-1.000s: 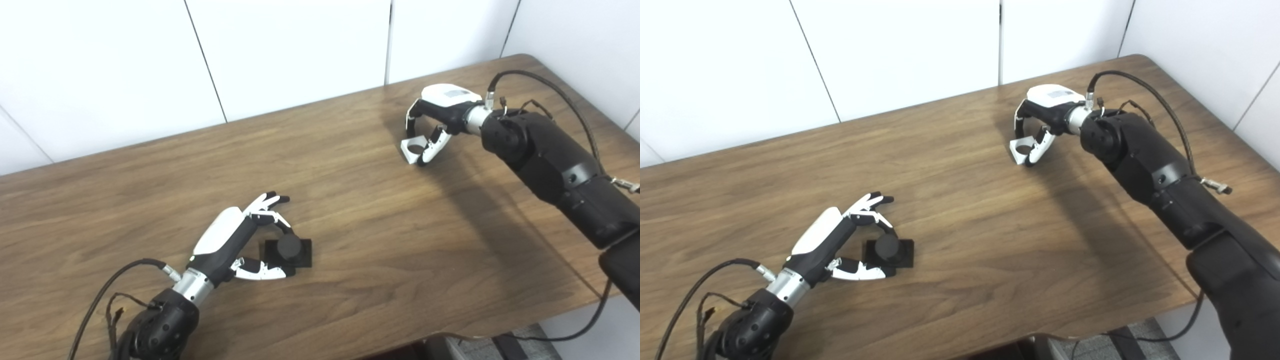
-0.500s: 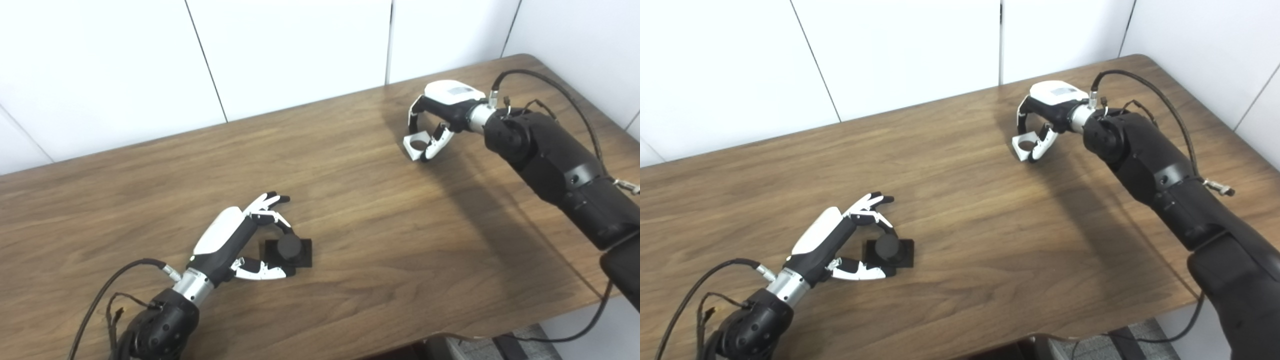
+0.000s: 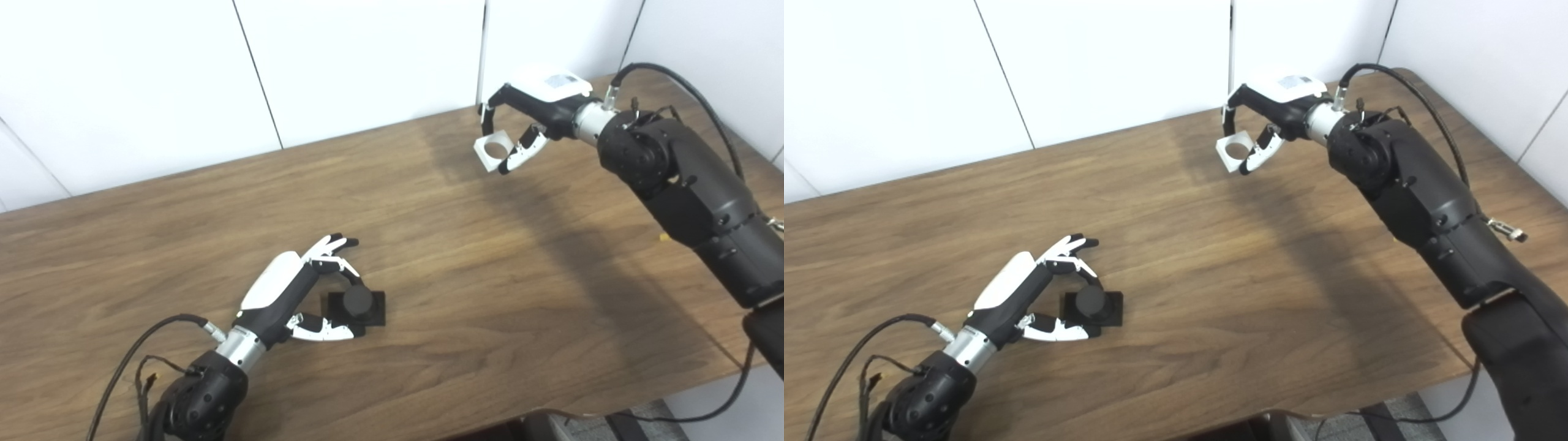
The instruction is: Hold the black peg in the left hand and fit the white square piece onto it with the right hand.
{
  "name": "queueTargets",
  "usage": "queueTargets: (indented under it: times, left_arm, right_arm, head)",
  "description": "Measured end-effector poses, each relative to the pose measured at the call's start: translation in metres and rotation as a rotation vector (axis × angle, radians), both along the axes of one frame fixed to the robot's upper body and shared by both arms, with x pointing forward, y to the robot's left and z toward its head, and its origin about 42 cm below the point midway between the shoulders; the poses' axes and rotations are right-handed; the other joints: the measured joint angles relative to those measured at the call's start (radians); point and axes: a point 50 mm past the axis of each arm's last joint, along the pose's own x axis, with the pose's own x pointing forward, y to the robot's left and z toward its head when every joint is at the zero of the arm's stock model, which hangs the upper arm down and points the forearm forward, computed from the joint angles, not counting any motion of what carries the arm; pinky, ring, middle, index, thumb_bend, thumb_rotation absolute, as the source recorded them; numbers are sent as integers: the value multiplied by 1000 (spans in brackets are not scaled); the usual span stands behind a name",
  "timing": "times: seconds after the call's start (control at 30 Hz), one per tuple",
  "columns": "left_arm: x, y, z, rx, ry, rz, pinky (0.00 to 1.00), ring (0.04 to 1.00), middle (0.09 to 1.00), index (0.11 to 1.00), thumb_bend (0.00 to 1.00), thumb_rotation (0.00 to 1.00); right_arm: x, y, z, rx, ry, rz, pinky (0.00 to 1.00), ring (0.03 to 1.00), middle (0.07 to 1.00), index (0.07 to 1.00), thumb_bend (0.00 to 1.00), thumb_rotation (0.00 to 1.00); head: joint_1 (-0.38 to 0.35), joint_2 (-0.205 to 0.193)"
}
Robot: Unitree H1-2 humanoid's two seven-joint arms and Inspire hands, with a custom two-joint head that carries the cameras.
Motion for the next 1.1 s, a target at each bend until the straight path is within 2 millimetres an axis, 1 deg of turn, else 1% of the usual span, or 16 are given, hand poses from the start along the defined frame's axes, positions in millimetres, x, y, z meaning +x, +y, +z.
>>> queueTargets:
  times: [0.23, 0.37, 0.5, 0.7, 0.8, 0.93, 1.1]
  left_arm:
    - [0, 0, 0, -1, 1, 1, 857, 987, 928, 492, 517, 87]
    - [0, 0, 0, -2, 2, 1, 857, 989, 931, 492, 516, 88]
    - [0, -1, 0, -3, 3, 2, 859, 988, 932, 492, 517, 87]
    - [1, -3, -1, -7, 6, 4, 861, 986, 932, 492, 517, 86]
    - [1, -5, -2, -10, 7, 6, 861, 986, 933, 492, 517, 86]
    - [2, -7, -2, -15, 10, 6, 867, 988, 933, 492, 517, 86]
    - [2, -8, -3, -17, 10, 7, 873, 990, 932, 492, 517, 87]
  right_arm:
    - [-11, 17, 15, -6, -19, 86, 879, 836, 751, 480, 519, 138]
    - [-23, 31, 28, 0, -49, 160, 913, 849, 751, 480, 518, 138]
    - [-35, 43, 36, 5, -57, 221, 951, 867, 755, 480, 518, 140]
    - [-49, 63, 39, 26, -47, 299, 984, 876, 753, 479, 517, 141]
    - [-57, 74, 41, 48, -42, 342, 972, 873, 751, 478, 518, 139]
    - [-69, 83, 43, 65, -47, 388, 967, 880, 758, 478, 518, 140]
    - [-81, 98, 37, 89, -30, 436, 979, 876, 757, 478, 518, 140]
  head:
    - [15, 6]
    - [28, 9]
    - [41, 12]
    - [60, 17]
    - [69, 20]
    - [75, 21]
    - [92, 26]
